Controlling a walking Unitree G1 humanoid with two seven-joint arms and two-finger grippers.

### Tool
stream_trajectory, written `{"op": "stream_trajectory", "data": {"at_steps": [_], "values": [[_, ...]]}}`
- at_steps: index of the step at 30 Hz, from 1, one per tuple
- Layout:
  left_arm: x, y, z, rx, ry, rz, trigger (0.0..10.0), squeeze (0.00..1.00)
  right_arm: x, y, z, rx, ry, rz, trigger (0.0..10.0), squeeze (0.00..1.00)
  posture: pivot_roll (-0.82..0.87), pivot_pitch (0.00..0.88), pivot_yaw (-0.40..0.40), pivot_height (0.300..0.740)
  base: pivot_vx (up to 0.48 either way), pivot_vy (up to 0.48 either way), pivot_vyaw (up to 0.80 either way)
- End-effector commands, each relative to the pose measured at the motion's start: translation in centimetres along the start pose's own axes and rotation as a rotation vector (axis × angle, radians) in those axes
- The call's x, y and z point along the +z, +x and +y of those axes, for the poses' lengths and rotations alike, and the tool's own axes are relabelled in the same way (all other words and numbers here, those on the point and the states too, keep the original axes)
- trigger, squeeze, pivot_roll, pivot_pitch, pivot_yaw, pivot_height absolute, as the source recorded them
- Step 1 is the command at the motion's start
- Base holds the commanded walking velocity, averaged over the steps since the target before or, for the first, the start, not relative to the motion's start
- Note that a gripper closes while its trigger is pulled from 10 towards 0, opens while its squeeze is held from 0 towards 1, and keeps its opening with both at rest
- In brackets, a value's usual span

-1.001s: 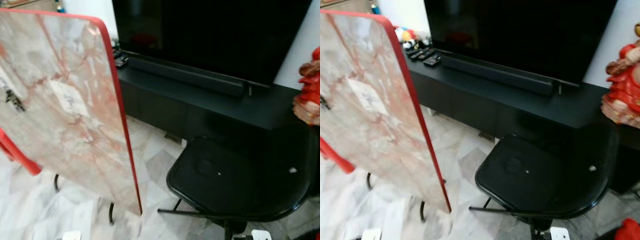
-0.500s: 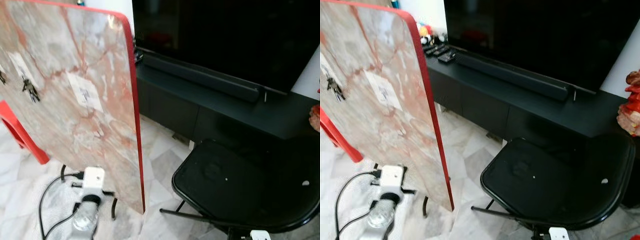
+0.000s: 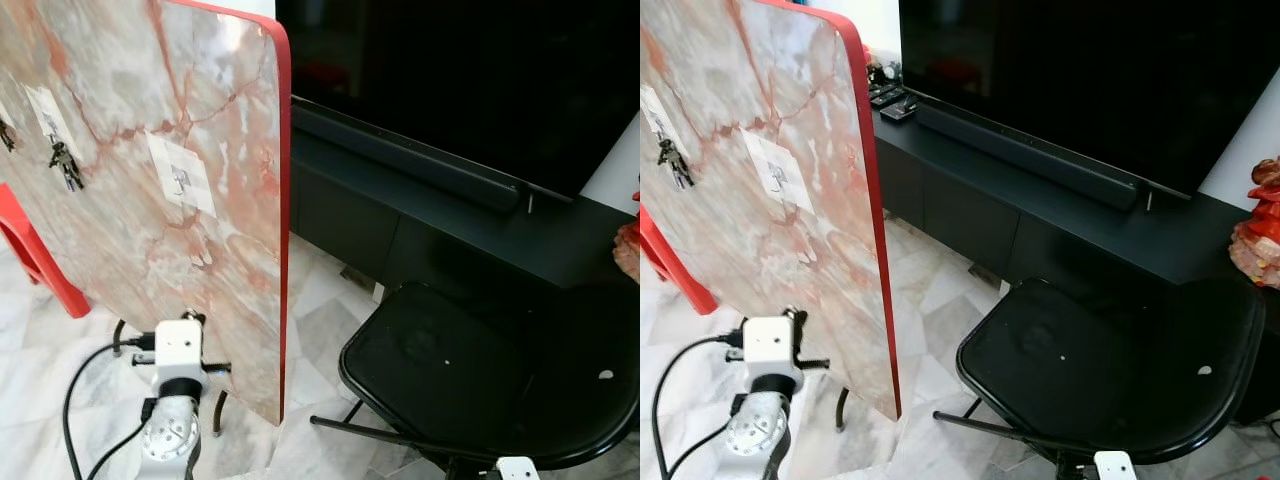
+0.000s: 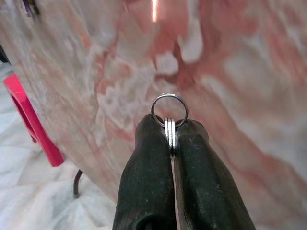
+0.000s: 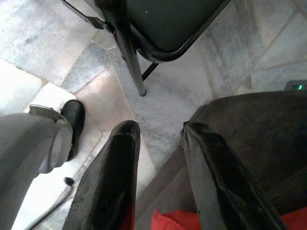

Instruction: Hang keys on a hook

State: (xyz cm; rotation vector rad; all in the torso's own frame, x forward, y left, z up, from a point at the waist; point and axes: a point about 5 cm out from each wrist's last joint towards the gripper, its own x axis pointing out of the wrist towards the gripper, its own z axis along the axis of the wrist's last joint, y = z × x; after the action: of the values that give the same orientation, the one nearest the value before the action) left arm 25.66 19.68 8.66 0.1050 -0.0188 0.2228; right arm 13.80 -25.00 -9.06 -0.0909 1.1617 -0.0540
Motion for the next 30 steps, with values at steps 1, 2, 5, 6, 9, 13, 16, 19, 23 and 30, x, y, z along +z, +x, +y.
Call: {"op": "stream_trajectory", "data": {"at_steps": [1, 2, 5, 6, 9, 13, 16, 19, 23, 30], "values": [[0.8, 0.5, 0.0, 0.010, -0.052, -0.014, 10.0, 0.00, 0.0, 0.0, 0.1, 0.007, -0.026, 0.003, 10.0, 0.00, 0.16, 0.000, -0.118, 0.737, 0.000, 0.000, 0.00], [1.1, 0.7, 0.0, 0.004, -0.064, -0.017, 10.0, 0.00, 0.0, 0.0, 0.3, 0.016, -0.037, 0.005, 10.0, 0.00, 0.16, 0.000, -0.116, 0.737, 0.000, 0.000, 0.00], [1.6, 0.8, -0.2, -0.014, -0.065, -0.031, 10.0, 0.00, 0.0, 0.1, 0.6, 0.024, -0.047, 0.007, 10.0, 0.00, 0.16, 0.000, -0.122, 0.737, 0.000, 0.000, 0.00], [1.9, 0.7, -0.5, -0.027, -0.060, -0.043, 10.0, 0.00, 0.0, 0.1, 0.7, 0.026, -0.054, 0.008, 10.0, 0.00, 0.16, 0.000, -0.122, 0.737, 0.000, 0.000, 0.00], [2.3, 0.7, -1.5, -0.075, -0.070, -0.033, 10.0, 0.00, 0.0, 0.1, 0.9, 0.035, -0.085, 0.009, 10.0, 0.00, 0.16, 0.000, -0.130, 0.737, 0.000, 0.000, 0.00], [2.1, 0.6, -2.5, -0.102, -0.073, -0.013, 10.0, 0.00, 0.0, 0.1, 1.0, 0.048, -0.114, 0.020, 10.0, 0.00, 0.14, 0.000, -0.111, 0.737, 0.000, 0.000, 0.67], [2.0, 0.7, -3.5, -0.141, -0.079, -0.002, 10.0, 0.00, -0.1, 0.1, 0.9, 0.059, -0.143, 0.042, 10.0, 0.00, 0.11, 0.000, -0.071, 0.737, 0.000, 0.000, 0.69], [2.5, 1.4, -4.7, -0.222, -0.049, -0.020, 10.0, 0.00, -0.4, 0.1, 0.7, 0.083, -0.138, 0.074, 10.0, 0.00, 0.08, 0.000, -0.054, 0.737, 0.000, 0.000, 0.19], [3.2, 2.3, -4.6, -0.224, -0.038, -0.042, 10.0, 0.00, -0.4, 0.0, 0.6, 0.076, -0.112, 0.066, 10.0, 0.00, 0.07, 0.000, -0.062, 0.737, 0.000, 0.000, 0.00], [3.2, 2.3, -4.4, -0.200, -0.031, -0.049, 10.0, 0.00, -0.2, 0.0, 0.5, 0.079, -0.178, 0.059, 10.0, 0.00, 0.09, 0.000, -0.079, 0.737, 0.000, 0.000, 0.20]]}}
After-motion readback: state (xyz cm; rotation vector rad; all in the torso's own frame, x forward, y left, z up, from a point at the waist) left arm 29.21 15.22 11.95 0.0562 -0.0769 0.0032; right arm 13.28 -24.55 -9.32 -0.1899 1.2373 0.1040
